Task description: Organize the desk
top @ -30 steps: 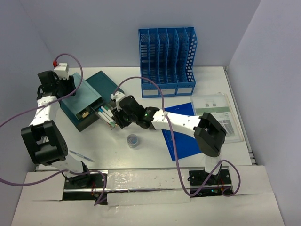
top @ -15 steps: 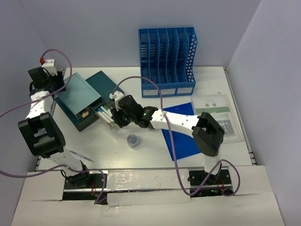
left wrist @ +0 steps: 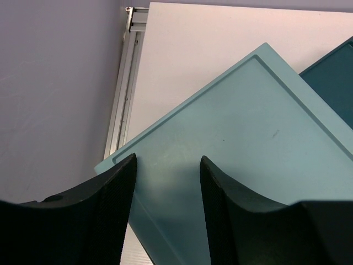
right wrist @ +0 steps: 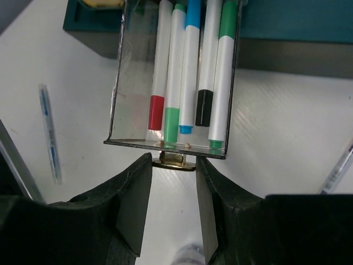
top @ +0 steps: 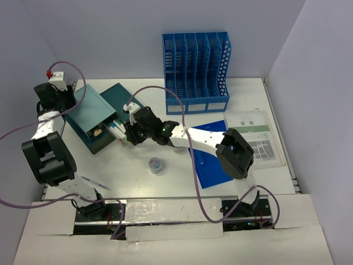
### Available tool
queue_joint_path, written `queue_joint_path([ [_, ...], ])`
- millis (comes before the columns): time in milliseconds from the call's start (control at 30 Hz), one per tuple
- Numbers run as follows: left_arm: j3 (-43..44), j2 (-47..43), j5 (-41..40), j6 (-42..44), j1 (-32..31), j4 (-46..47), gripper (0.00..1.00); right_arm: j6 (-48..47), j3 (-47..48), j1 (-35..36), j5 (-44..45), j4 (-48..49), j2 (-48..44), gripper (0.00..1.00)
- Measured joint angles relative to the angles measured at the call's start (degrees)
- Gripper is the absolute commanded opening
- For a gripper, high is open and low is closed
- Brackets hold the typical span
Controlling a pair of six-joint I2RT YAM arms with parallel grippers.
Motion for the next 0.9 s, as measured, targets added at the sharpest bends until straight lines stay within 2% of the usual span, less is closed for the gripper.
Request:
queue_joint_path([
  [333, -4.45, -3.07, 3.62, 0.1, 0.18, 2.22, 0.56, 1.62, 6.36, -1.81, -1.89, 2.61, 5.48, 0.43],
  [633, -5.41, -3.82, 5.64, 0.53, 0.16, 2.19, 0.56, 3.39, 18.3, -2.17, -2.12, 3.72, 14.69, 0.44],
  [900, -6.07, -4.4, 6.54, 1.02, 0.16, 2.15, 0.56, 7.86, 20.41, -2.77, -1.95, 10.42, 18.53, 0.45],
])
